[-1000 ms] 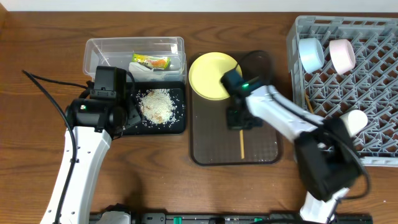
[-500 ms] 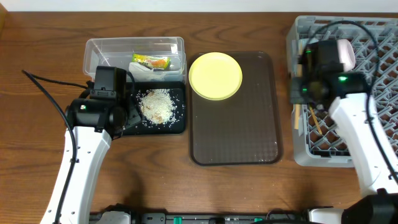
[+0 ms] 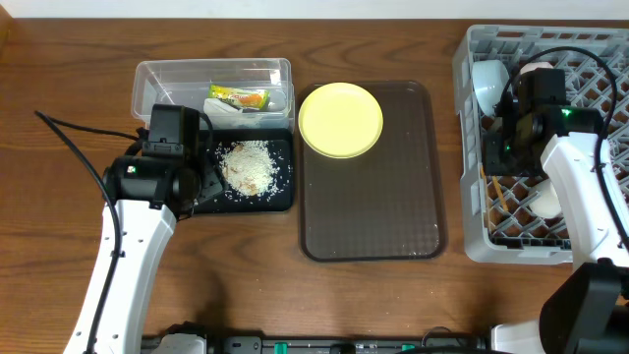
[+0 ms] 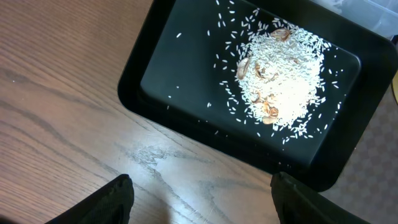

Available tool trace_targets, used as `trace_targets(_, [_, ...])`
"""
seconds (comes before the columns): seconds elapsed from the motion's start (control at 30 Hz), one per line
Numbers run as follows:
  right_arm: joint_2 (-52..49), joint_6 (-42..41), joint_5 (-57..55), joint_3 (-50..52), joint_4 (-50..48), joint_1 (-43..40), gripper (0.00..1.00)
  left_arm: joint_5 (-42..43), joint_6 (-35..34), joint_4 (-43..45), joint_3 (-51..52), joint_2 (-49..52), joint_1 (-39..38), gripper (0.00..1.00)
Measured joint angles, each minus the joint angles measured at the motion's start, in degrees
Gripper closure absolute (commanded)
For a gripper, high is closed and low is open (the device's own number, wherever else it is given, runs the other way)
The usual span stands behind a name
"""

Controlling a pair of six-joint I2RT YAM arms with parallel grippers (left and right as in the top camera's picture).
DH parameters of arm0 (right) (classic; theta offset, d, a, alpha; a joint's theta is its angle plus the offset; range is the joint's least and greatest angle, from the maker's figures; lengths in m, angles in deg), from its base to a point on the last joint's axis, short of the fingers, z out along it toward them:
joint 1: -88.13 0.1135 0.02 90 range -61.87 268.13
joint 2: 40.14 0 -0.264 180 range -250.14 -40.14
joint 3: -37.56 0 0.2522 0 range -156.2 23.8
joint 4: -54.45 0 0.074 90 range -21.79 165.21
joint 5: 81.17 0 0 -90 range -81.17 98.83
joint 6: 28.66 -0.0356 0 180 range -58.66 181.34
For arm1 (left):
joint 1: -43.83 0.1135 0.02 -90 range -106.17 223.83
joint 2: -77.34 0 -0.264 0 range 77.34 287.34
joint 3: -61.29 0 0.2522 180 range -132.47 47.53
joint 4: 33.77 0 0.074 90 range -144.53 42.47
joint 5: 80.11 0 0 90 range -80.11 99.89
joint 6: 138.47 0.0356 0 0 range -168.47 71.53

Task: Sort waste into correct bins and load items into the dishwasher rack
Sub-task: 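Insert the second chopstick into the dish rack, then grasp the edge of the yellow plate with the right gripper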

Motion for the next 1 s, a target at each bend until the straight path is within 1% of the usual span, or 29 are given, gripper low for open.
trace_targets(0.2, [0.00, 0.11, 0.98, -0.22, -1.70, 0.17, 0.55, 0.00, 0.00, 0.00, 0.00, 0.00, 0.00, 0.26])
trace_targets(0.37, [0.00, -0.07, 8.33, -1.22, -8.59, 2.91, 0.51, -0.02, 0.00, 0.02, 0.00, 0.00, 0.00, 0.26])
trace_targets(0.47, [-0.02, -1.53, 12.22, -1.33, -14.64, 6.71, 0.50, -0.02, 0.00, 0.00, 0.00, 0.00, 0.00, 0.26])
trace_targets(0.6, [-1.14, -5.35, 13.11, -1.51, -21.14, 13.29, 0.49, -0.02, 0.00, 0.02, 0.00, 0.00, 0.00, 0.27])
trace_targets(0.77, [-8.24, -12.24, 9.53, -1.73, -27.43, 19.89, 0.50, -0.02, 0.00, 0.00, 0.00, 0.00, 0.00, 0.26])
trace_targets(1.0, [-20.20, -19.76, 6.49, -1.73, -33.97, 23.52, 0.55, -0.02, 0.00, 0.00, 0.00, 0.00, 0.00, 0.26])
